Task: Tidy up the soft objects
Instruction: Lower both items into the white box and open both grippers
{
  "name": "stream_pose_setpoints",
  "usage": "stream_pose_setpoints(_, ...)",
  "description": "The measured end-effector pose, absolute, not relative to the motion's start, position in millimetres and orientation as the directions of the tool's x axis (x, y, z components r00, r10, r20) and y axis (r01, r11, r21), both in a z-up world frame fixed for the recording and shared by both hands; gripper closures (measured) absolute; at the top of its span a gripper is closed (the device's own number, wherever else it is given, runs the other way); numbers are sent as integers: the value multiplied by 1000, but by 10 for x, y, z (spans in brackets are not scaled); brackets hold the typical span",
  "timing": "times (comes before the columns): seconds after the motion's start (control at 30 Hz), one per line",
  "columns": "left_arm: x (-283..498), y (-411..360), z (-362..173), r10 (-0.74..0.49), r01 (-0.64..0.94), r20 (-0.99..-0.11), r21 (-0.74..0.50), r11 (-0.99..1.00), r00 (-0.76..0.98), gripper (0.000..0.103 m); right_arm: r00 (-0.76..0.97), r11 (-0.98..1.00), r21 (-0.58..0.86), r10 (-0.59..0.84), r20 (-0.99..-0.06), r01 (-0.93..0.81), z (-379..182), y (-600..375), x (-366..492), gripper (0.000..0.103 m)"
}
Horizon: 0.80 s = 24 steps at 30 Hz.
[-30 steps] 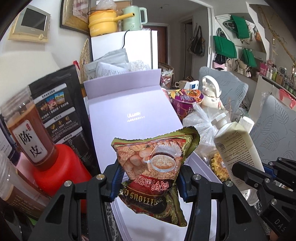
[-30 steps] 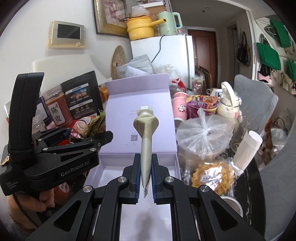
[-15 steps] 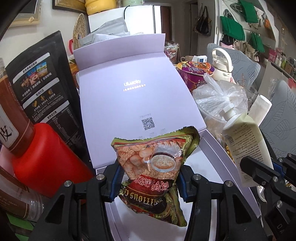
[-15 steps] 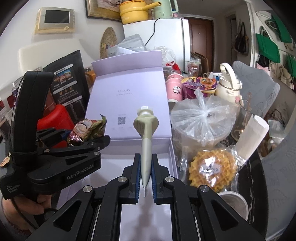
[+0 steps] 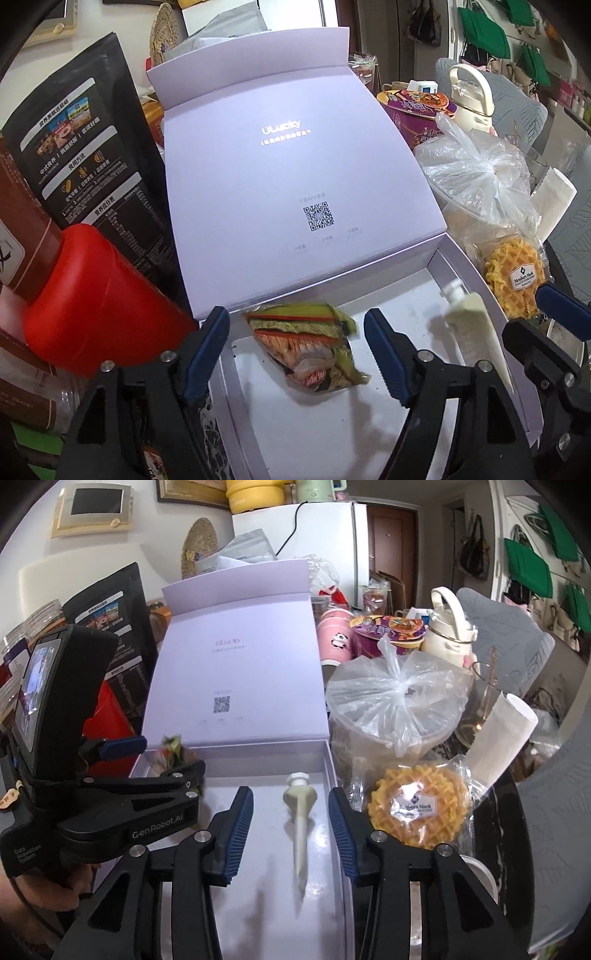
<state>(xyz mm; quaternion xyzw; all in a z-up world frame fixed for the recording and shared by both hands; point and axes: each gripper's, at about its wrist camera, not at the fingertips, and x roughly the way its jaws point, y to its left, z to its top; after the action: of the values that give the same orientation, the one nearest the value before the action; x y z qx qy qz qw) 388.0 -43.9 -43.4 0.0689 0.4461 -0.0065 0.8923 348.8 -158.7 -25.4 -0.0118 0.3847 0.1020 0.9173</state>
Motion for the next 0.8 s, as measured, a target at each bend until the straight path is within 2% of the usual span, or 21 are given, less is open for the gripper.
stream_pose_setpoints(0.53,3692,-352,-158,38,57,-748,101,993,663,25,703,983,39,156,-694,-179,-143,-1625,3431,61)
stream_pose_setpoints(0.8,3496,-288,80,12,51,-725,65,997,688,25,747,986,35,146,-648,-162,132,-1680,3254,61)
